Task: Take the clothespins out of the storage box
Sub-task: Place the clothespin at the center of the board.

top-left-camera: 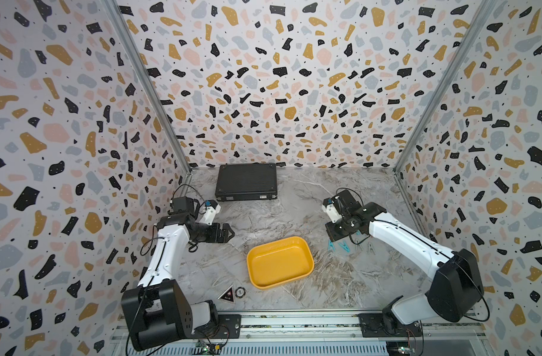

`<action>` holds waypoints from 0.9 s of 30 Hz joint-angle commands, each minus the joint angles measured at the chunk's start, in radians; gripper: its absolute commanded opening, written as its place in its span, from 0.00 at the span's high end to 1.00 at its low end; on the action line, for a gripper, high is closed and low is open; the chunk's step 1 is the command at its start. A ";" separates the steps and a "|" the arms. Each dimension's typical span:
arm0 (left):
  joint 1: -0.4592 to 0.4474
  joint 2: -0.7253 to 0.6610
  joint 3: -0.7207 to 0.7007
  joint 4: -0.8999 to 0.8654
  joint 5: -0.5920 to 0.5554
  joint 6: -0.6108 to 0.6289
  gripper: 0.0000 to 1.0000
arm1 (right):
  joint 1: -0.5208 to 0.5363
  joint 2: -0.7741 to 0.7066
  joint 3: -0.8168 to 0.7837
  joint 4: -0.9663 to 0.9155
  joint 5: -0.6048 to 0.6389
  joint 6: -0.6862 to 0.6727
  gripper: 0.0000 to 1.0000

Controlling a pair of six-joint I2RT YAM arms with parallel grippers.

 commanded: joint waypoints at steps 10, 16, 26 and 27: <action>-0.004 0.019 0.013 -0.011 0.031 0.008 0.00 | -0.350 -0.063 -0.111 -0.118 -0.001 0.053 1.00; -0.004 0.053 0.051 -0.027 0.042 -0.004 0.00 | -0.449 -0.018 -0.117 -0.141 0.058 0.062 1.00; -0.005 0.084 0.065 -0.034 0.067 -0.007 0.00 | -0.535 0.063 -0.121 -0.128 0.170 0.078 1.00; -0.005 0.084 0.064 -0.036 0.067 -0.007 0.00 | -0.540 0.074 -0.123 -0.120 0.170 0.081 1.00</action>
